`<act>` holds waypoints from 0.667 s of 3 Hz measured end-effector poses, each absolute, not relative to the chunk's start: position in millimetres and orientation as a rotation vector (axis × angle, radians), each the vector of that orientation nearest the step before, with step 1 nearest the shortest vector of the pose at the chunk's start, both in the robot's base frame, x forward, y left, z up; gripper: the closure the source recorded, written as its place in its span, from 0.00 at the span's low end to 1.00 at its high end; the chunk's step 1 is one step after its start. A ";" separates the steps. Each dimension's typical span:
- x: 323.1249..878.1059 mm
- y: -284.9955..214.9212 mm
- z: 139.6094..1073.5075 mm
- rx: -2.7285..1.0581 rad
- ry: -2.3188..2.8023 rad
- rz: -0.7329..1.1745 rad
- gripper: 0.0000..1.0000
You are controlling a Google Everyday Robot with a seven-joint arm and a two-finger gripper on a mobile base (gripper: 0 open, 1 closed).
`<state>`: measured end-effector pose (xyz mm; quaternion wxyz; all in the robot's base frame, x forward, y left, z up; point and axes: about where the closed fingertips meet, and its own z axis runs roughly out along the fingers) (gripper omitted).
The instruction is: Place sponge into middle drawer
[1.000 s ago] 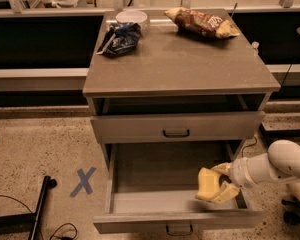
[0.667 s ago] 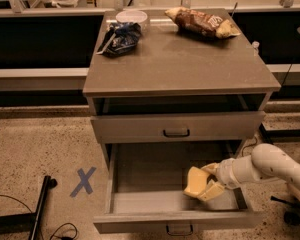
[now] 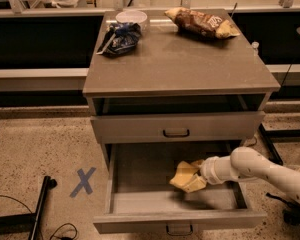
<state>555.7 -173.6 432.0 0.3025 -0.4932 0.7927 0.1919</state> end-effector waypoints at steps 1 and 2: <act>567.5 -159.9 418.9 -1.296 2.098 0.530 0.50; 572.8 -150.1 411.6 -1.320 2.042 0.573 0.26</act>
Offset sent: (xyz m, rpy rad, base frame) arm 0.0238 0.0302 -0.0250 0.0963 -0.0458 0.0973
